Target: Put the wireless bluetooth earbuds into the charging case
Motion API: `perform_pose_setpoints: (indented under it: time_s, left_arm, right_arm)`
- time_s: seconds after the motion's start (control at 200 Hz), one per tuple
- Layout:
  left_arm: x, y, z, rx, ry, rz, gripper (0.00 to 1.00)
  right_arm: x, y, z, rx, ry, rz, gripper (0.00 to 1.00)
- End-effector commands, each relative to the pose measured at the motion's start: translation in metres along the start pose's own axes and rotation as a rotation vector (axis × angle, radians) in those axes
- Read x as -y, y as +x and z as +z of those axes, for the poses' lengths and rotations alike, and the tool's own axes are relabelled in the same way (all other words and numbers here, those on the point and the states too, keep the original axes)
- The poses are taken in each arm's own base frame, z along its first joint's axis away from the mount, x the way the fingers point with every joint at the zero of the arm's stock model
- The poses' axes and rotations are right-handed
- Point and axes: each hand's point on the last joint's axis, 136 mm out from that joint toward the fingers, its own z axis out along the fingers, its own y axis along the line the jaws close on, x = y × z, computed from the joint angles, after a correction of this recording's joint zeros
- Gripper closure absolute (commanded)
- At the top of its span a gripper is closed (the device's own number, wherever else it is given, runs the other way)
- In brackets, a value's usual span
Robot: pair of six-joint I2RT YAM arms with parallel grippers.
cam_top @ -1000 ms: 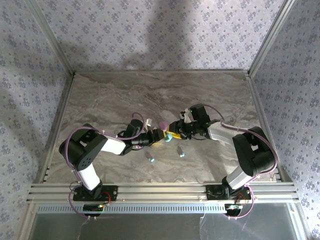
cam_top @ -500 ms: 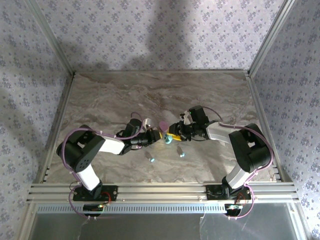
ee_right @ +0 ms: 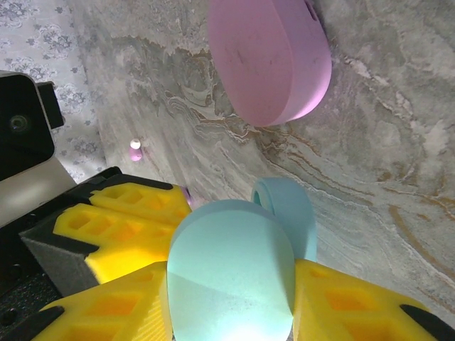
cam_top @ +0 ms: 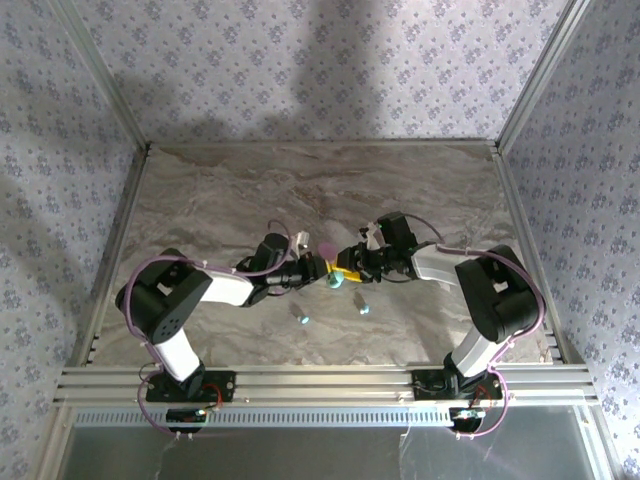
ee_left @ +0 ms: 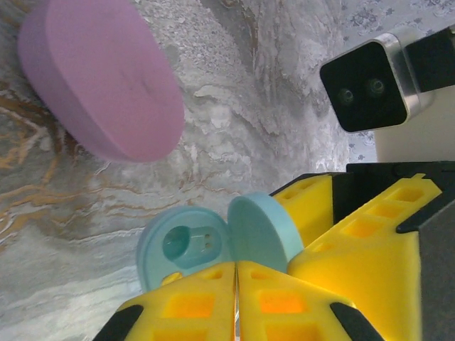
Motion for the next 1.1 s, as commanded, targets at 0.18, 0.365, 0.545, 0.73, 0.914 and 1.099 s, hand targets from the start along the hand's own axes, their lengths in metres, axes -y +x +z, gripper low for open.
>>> perform_pose_setpoints:
  time_s: [0.18,0.365,0.545,0.73,0.914,1.099]
  left_arm:
    - [-0.001,0.009,0.017,-0.043,0.012,-0.013,0.88]
    - [-0.002,0.013,0.024,-0.061,0.018,-0.025,0.88]
    - [0.002,0.013,0.026,-0.065,0.016,-0.018,0.86]
    - [0.008,0.014,0.028,-0.078,0.015,-0.008,0.81]
    - [0.01,0.015,0.031,-0.085,0.006,-0.003,0.78]
    - [0.013,0.016,0.031,-0.087,0.005,0.001,0.77]
  right_arm:
    - [0.007,0.006,0.007,-0.032,-0.017,0.022,0.53]
    - [0.01,0.005,0.006,-0.025,-0.016,0.028,0.46]
    - [0.012,0.005,0.001,-0.012,-0.008,0.027,0.37]
    - [0.015,0.005,-0.01,0.014,0.04,0.008,0.28]
    - [0.017,0.005,-0.025,0.043,0.091,-0.012,0.25]
    - [0.019,0.007,-0.038,0.069,0.148,-0.038,0.25]
